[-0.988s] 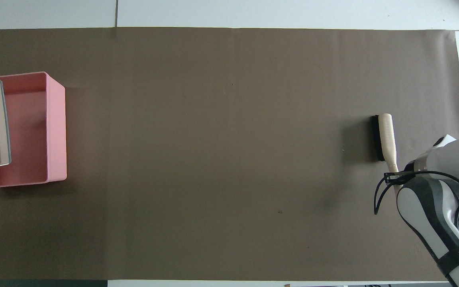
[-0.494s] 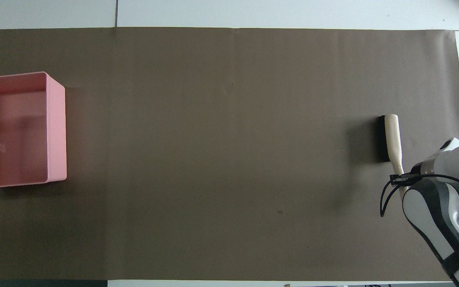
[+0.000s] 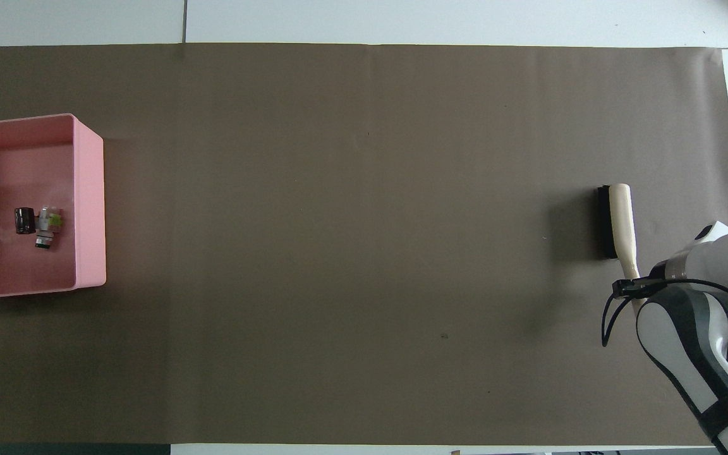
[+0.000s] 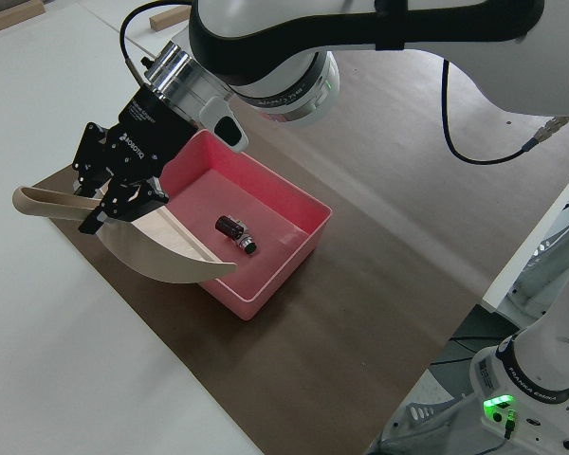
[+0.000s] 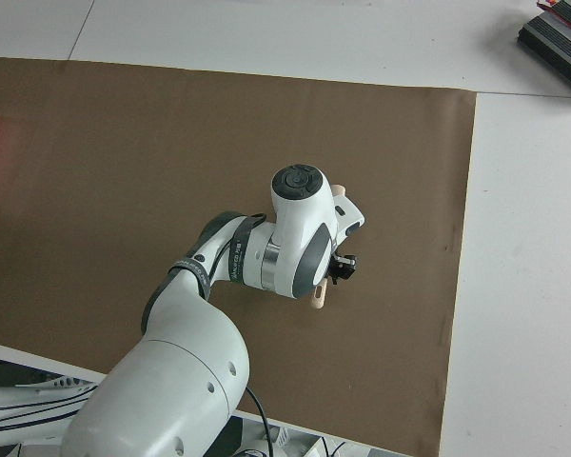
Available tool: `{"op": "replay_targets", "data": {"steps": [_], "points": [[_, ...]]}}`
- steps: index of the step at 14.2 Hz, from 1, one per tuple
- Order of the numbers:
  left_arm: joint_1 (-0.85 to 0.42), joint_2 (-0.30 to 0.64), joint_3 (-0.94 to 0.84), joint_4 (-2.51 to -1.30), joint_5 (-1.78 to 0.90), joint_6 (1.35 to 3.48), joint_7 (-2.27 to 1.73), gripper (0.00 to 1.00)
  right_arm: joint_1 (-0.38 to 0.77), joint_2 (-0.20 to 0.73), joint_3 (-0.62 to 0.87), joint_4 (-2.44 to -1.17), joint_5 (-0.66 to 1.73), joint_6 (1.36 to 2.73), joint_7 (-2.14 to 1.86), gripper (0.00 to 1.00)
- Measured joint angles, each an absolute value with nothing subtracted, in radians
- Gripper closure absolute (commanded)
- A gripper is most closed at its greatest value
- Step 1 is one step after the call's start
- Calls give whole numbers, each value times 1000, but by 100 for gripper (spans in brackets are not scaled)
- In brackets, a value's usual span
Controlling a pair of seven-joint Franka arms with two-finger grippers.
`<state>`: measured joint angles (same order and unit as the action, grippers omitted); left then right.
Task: Clean e-waste and dump in bin
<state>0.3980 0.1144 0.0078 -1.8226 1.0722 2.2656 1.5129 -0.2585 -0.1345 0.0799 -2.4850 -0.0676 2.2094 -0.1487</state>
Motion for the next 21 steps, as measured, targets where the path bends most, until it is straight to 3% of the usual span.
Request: {"op": "replay_targets", "data": {"steps": [5,13,21], "points": [[394,107,-1,-1801,1190,2229,1498,100,-242,-136,85,-2432,-68,2169,-146,1],[249,88,-9,-1797,1289,2011,1415,100,-198,-139,87,-2126,-68,2105,-104,1],[200,88,-9,-1804,1346,1901,1301,100,-205,-102,82,-1688,-48,1654,64,1]]}}
